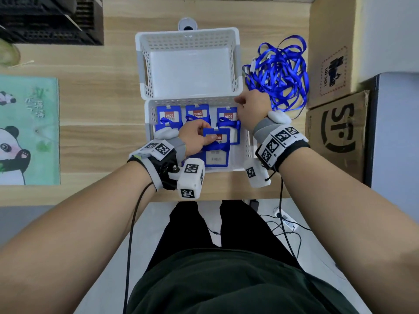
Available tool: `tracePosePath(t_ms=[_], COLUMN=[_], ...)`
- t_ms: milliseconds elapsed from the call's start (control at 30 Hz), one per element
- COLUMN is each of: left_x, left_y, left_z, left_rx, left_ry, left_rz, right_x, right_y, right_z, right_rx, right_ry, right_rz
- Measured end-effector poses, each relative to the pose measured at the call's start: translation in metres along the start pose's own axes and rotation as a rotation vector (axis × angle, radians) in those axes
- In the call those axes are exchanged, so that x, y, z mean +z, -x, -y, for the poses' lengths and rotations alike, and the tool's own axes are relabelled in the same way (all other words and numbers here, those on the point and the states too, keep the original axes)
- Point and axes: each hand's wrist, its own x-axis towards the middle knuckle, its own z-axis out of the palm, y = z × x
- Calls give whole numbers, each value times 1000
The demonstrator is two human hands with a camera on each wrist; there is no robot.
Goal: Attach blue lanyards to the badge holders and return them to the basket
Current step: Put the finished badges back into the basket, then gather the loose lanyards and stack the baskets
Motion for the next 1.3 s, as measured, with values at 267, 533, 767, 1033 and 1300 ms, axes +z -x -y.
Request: tracePosePath(t_ms=[267, 533, 767, 1033, 1300], left_x=[19, 36, 31, 35, 36], left_y=[-2, -16, -26, -35, -37], left_z=[-14, -11, -15, -13, -16], left_rx=[-10, -6, -28, -77, -94], left_ry=[85, -61, -127, -111, -32], left_rz=[48, -53, -22, -43, 12], right_x=[-19, -2, 15, 24, 16], right_y=[25, 25, 14, 17, 17], right_z=[-7, -8, -5, -6, -4], right_rx=[-304, -324, -247, -229, -237], right_ry=[-52, 237, 366, 406, 441], right_rz=[305, 324, 313, 282, 324])
